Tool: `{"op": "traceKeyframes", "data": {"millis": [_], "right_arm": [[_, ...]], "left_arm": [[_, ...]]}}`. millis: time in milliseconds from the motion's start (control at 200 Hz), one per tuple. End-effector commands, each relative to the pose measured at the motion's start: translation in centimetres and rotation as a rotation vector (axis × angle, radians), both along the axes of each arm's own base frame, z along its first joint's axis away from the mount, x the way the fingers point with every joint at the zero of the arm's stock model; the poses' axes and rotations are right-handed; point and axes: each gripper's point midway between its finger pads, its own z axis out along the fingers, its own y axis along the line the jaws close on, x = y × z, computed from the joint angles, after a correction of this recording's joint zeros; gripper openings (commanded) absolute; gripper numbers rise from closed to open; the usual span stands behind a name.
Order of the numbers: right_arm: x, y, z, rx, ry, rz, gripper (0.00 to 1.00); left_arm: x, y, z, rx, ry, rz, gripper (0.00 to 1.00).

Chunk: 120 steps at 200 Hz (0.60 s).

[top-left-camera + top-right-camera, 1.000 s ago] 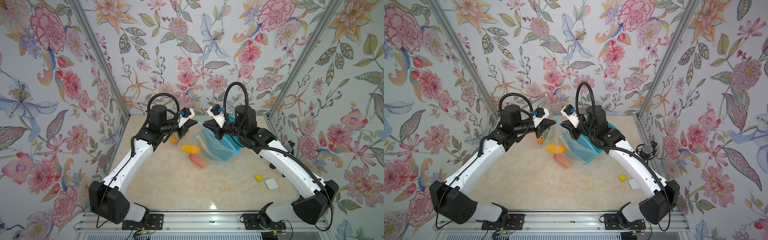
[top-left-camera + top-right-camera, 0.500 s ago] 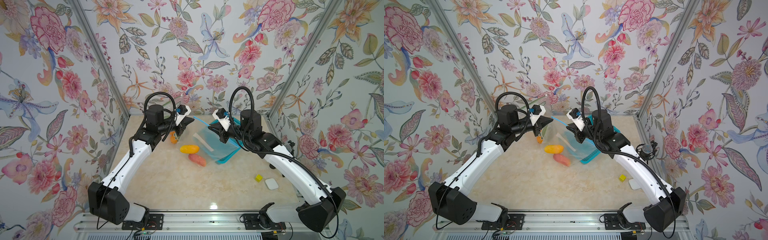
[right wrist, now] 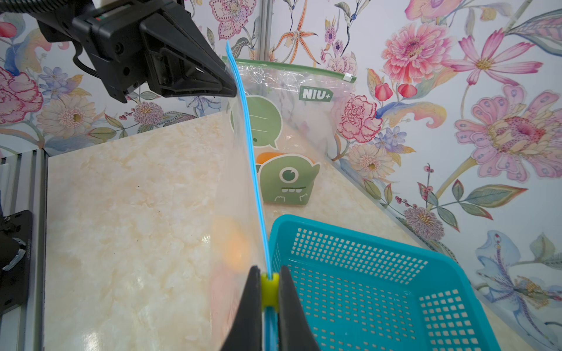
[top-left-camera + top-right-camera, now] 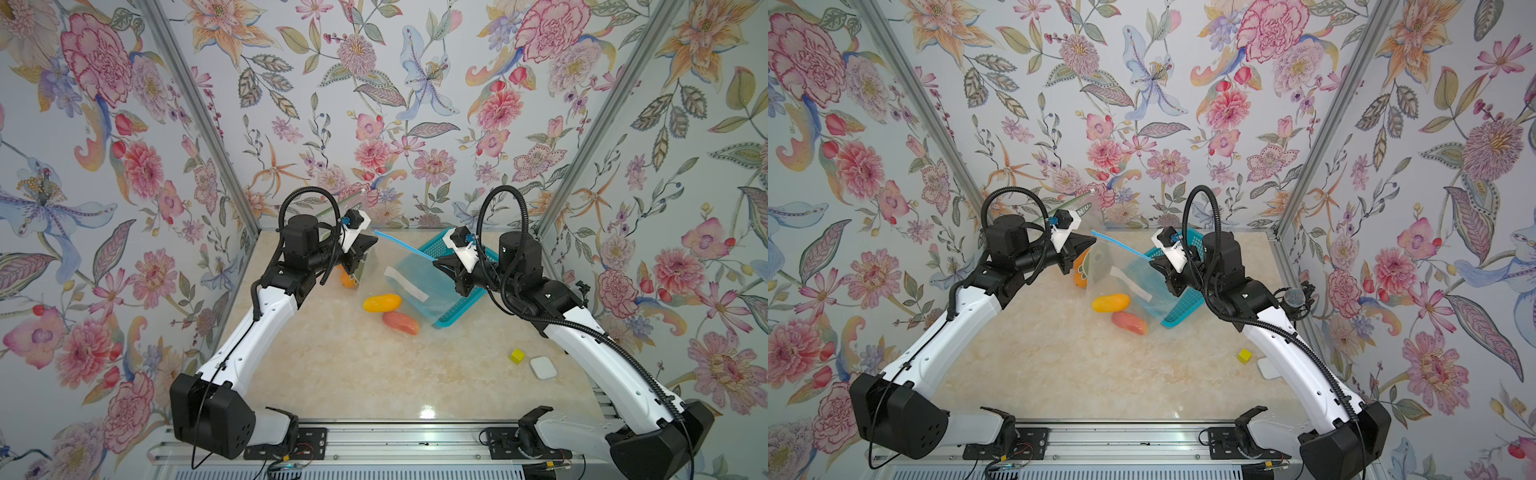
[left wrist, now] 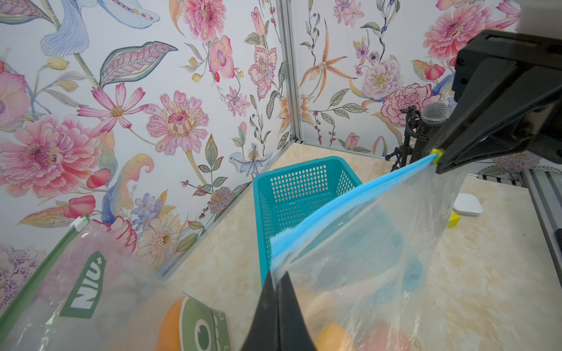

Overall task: Place the mango in a zip-top bag and seal the zipper
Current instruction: Zip the zipper on the zipper food storage bag.

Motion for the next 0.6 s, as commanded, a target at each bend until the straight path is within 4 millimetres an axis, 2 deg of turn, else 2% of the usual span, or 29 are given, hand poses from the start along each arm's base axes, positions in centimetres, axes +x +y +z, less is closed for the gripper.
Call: {"op": "traceKeyframes", "data": {"millis": [0, 315, 596], "right_arm": [[-0.3, -2.0, -0.7, -0.036, 0.010, -0.056, 0.02], [0.4, -3.0, -1.1, -0.047, 0.022, -0.101, 0.01], [2.3, -2.5, -1.0, -0.045, 0.036, -0.135, 0.00]], "left_arm": [[1.9, 4.0, 1.8, -0.044, -0.036, 0.196, 0.00], [1.5, 7.6, 1.5, -0.091, -0.005, 0.336, 0.00], [0.5, 8.9, 0.9, -0.107, 0.015, 0.391, 0.00]]}}
